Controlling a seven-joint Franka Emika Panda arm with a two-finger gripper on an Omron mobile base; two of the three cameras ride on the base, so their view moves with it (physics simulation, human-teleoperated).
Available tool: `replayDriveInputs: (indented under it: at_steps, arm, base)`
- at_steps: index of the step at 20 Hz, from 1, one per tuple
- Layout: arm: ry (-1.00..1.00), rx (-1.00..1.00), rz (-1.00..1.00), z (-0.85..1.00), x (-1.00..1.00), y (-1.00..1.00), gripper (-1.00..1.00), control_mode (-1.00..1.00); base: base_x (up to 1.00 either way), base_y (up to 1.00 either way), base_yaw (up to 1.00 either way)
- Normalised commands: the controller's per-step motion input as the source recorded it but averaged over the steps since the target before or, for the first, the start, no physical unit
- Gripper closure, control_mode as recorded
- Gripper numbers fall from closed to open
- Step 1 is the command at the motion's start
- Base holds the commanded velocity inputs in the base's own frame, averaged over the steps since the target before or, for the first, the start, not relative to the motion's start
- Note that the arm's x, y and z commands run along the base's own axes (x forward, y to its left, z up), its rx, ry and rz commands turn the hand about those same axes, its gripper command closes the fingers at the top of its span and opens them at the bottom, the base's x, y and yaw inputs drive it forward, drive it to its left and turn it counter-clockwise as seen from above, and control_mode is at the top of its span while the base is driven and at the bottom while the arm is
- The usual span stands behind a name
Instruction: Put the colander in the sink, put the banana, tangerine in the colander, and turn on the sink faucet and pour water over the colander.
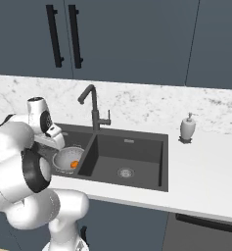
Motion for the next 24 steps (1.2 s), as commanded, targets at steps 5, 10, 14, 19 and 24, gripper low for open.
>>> replayDriveInputs:
  at_steps: [5,10,14,19,24]
  arm:
    - [0.00,0.00,0.00,0.32,-0.38,0.14,-1.00,-1.00]
    - [0.00,0.01,0.00,0.19,-0.39,0.28,-1.00,-1.00]
    - [-0.01,0.05,0.03,0.13,-0.21,0.44,-1.00,-1.00]
    - [0.00,0.05,0.03,0.14,-0.08,0.50,-1.00,-1.00]
    - [0.00,0.06,0.03,0.15,-0.01,0.53,-1.00,-1.00]
  base:
    - [0.00,0.00,0.00]
    - [0.00,0.00,0.00]
    - [0.00,0.00,0.00]
    - [0.00,0.00,0.00]
    - [0.00,0.00,0.00]
